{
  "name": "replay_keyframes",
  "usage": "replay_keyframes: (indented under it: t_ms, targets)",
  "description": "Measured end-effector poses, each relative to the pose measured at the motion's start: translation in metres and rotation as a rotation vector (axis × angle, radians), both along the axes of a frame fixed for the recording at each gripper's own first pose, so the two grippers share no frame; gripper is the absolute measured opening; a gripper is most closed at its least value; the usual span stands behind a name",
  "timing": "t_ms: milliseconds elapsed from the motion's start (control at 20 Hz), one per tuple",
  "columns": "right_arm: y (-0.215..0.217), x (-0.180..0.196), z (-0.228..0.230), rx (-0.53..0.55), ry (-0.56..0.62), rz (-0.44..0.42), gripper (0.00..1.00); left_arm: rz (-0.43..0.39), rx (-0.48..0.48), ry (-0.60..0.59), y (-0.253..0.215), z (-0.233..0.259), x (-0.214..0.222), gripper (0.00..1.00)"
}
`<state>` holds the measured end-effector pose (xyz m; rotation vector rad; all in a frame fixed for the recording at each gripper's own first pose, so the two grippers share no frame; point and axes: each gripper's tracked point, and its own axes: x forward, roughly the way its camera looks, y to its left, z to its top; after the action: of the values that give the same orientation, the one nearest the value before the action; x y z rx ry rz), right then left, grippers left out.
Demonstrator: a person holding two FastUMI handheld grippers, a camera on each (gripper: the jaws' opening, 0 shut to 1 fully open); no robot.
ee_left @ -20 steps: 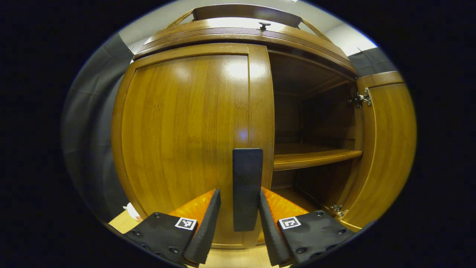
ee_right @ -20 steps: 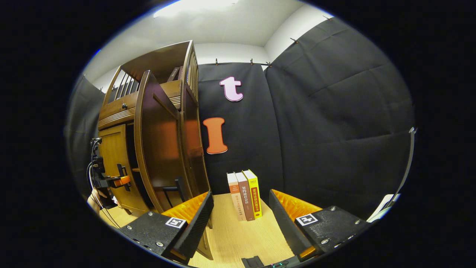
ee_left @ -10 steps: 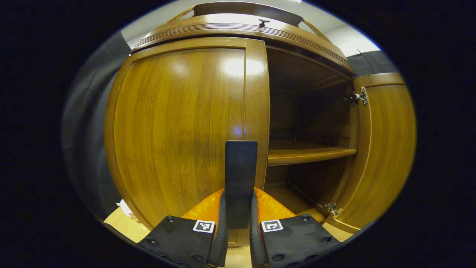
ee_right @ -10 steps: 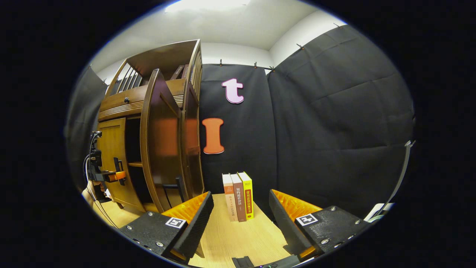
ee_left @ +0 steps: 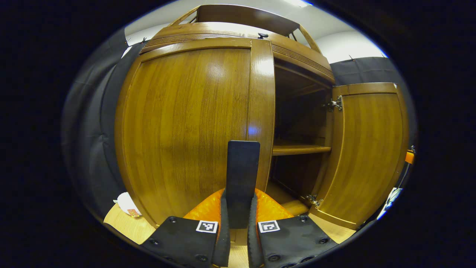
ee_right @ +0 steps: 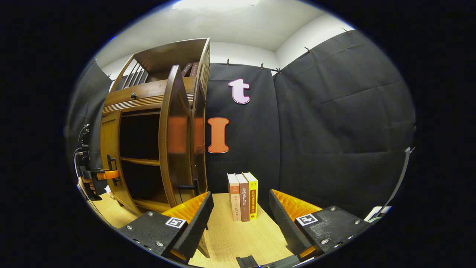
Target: Open the right door of the double-door shoe cabinet with the right hand, and open the left door with the left hand.
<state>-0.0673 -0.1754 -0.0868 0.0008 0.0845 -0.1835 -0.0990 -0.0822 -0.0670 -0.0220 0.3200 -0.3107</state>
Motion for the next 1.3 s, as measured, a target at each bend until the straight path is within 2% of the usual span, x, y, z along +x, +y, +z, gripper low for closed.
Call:
replay_keyframes:
  t_ms: [450, 1050, 1250, 1300]
  targets:
    - [0.018, -0.007, 0.003, 0.012, -0.023, 0.023, 0.92, -0.014, 0.007, -0.012, 0.059, 0.026, -0.074, 0.25]
    - [0.038, -0.005, -0.002, 0.025, -0.024, 0.062, 0.92, 0.116, 0.073, -0.014, 0.131, 0.039, -0.112, 0.25]
    - [0.046, -0.004, 0.002, 0.006, -0.034, 0.069, 0.92, 0.132, 0.092, -0.008, 0.15, 0.04, -0.12, 0.19]
    - [0.045, -0.005, 0.003, -0.001, -0.039, 0.065, 0.98, 0.131, 0.098, -0.01, 0.154, 0.04, -0.121, 0.19]
